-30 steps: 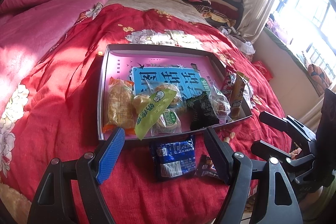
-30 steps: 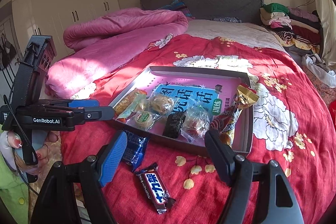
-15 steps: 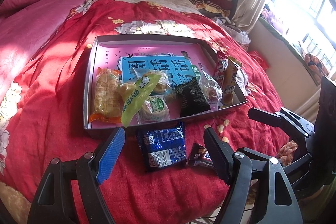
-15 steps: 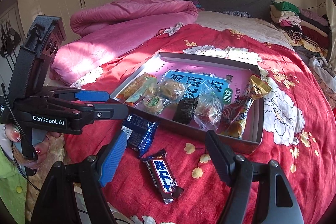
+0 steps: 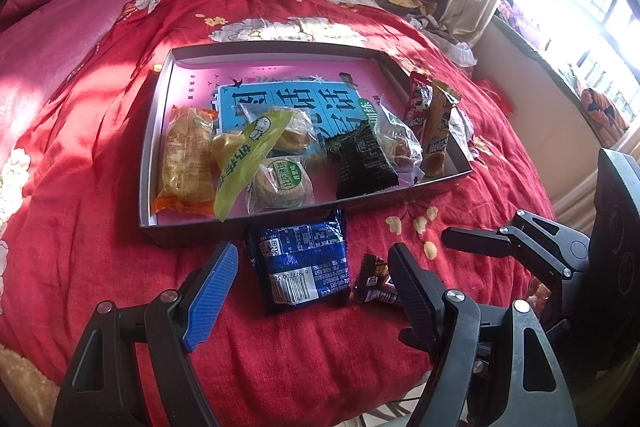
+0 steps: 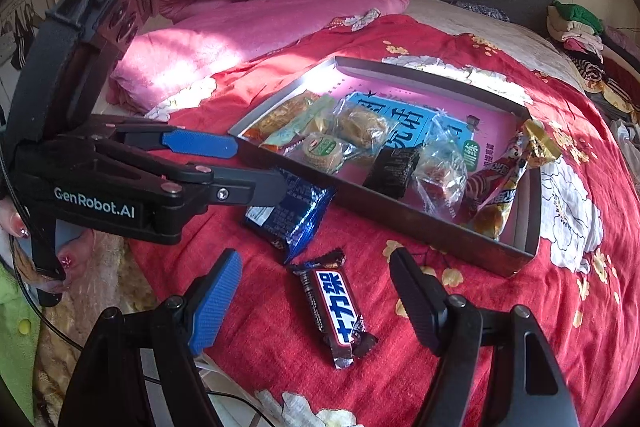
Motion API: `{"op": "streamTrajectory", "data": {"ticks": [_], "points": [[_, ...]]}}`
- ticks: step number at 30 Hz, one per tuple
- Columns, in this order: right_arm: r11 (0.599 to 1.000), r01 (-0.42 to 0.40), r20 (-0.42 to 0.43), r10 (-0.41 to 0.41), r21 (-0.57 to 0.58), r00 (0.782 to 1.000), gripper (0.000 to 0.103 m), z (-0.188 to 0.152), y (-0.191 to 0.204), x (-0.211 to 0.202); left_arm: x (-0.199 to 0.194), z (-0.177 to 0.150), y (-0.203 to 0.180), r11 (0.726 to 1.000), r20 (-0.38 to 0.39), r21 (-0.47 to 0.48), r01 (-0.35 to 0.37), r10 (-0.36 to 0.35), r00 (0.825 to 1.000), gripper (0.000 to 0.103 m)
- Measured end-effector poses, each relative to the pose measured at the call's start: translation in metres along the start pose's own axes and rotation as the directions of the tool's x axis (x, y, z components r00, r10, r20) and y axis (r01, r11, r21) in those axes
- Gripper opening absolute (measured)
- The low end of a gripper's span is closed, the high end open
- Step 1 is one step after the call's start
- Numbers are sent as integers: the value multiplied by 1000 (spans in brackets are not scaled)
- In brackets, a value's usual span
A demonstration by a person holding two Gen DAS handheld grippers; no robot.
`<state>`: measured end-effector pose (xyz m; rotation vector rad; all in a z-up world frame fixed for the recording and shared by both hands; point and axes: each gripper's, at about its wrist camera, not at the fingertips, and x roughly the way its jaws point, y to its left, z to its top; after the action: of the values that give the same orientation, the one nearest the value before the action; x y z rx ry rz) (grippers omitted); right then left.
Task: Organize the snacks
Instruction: 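Grasp blue snack packet with left tool while right tool grasps chocolate bar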
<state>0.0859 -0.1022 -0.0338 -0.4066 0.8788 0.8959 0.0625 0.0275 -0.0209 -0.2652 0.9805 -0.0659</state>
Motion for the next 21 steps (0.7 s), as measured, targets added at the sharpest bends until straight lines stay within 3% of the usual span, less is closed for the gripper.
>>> {"op": "streamTrajectory", "data": {"ticks": [6, 8, 12, 19, 21], "points": [[999, 41, -130, -42, -12, 991, 76, -13, -1, 31, 17, -4, 3, 1000, -58, -8, -5, 4, 998, 78], [999, 50, -170, -52, -16, 984, 72, -18, -3, 40, 23, -6, 2, 1000, -76, -11, -1, 0, 997, 78], [998, 48, -178, -52, -31, 983, 66, -20, -3, 47, 32, -8, -1, 1000, -96, 0, -4, 4, 995, 78], [999, 38, -184, -33, 27, 982, 31, -18, -15, 46, 45, -8, 0, 1000, -119, -17, -24, 22, 993, 79], [997, 58, -178, -47, 57, 983, 29, -18, -23, 42, 49, -8, 1, 999, -128, -26, -29, 25, 991, 78]]}}
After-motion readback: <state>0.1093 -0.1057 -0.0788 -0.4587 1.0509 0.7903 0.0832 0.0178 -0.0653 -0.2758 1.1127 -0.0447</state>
